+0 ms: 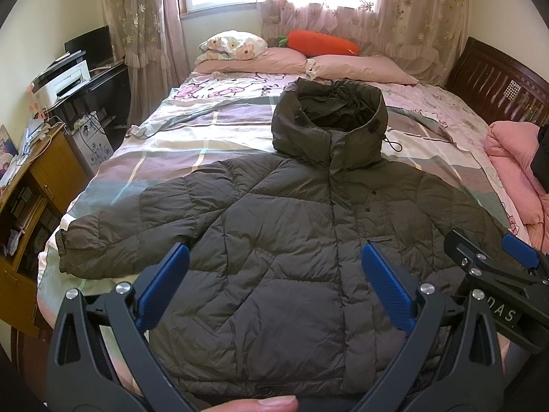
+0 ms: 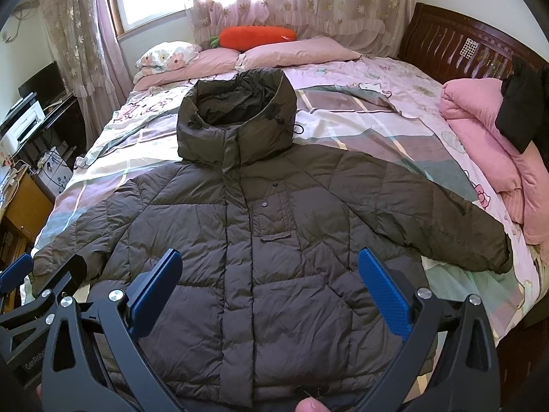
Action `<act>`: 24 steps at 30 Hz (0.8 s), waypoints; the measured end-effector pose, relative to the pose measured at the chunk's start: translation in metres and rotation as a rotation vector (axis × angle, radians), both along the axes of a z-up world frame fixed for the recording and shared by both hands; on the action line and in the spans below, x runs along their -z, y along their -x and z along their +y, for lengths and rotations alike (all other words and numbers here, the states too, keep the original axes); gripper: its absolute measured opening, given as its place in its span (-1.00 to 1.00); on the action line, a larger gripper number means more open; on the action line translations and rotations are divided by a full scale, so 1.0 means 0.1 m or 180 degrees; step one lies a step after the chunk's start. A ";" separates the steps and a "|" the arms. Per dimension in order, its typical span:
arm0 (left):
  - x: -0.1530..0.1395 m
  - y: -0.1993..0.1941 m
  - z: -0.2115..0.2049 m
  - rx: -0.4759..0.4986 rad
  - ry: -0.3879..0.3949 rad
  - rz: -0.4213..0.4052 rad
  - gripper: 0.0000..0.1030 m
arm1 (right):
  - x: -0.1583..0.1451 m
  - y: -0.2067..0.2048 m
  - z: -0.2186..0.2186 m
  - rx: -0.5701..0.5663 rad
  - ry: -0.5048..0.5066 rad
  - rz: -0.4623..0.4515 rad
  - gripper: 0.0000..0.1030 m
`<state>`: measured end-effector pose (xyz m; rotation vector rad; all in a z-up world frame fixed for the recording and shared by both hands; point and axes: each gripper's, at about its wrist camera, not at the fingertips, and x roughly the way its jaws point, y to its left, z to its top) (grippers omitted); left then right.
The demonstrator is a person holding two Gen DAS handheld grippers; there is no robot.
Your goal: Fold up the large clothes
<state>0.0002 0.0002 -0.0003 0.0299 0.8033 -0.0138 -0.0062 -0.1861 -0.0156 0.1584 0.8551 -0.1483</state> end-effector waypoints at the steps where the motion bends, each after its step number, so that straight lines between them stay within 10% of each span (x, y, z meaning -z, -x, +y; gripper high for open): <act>1: 0.00 0.00 0.00 0.0000 -0.0001 0.0000 0.96 | 0.00 0.00 0.00 -0.0001 -0.0003 0.0001 0.97; 24: 0.02 -0.01 0.00 0.0000 -0.0006 0.0005 0.96 | 0.02 0.00 0.00 0.0004 -0.0002 0.0004 0.97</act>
